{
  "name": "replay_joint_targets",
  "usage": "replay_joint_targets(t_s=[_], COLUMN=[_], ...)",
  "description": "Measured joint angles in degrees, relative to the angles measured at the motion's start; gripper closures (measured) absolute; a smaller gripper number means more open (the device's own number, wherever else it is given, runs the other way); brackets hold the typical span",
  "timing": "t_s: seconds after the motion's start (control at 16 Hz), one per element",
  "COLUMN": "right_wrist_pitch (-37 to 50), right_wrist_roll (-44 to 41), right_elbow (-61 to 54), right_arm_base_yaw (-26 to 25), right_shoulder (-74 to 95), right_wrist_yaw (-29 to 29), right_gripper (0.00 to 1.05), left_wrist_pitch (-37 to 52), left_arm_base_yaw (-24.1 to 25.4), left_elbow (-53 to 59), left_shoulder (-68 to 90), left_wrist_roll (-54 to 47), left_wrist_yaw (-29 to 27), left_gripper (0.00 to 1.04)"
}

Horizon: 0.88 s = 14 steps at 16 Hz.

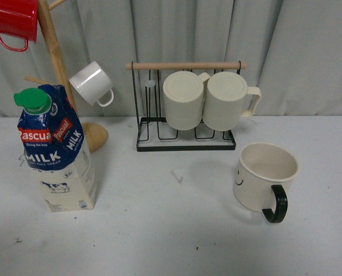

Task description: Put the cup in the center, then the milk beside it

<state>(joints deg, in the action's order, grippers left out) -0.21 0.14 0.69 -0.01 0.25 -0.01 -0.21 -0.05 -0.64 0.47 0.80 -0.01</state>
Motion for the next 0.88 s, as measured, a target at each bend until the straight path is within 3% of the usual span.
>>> replay_joint_targets(t_s=[0.88], right_wrist_pitch=[0.0], right_wrist_roll=[0.0], right_elbow=[0.0], right_arm_base_yaw=[0.0], right_shoulder=[0.0], right_wrist_yaw=[0.0], right_gripper=[0.06], left_wrist_pitch=[0.0], left_arm_base_yaw=[0.0], left_elbow=[0.0], left_shoulder=[0.0], left_wrist_roll=[0.0], left_wrist_yaw=[0.0], left_gripper=[0.07])
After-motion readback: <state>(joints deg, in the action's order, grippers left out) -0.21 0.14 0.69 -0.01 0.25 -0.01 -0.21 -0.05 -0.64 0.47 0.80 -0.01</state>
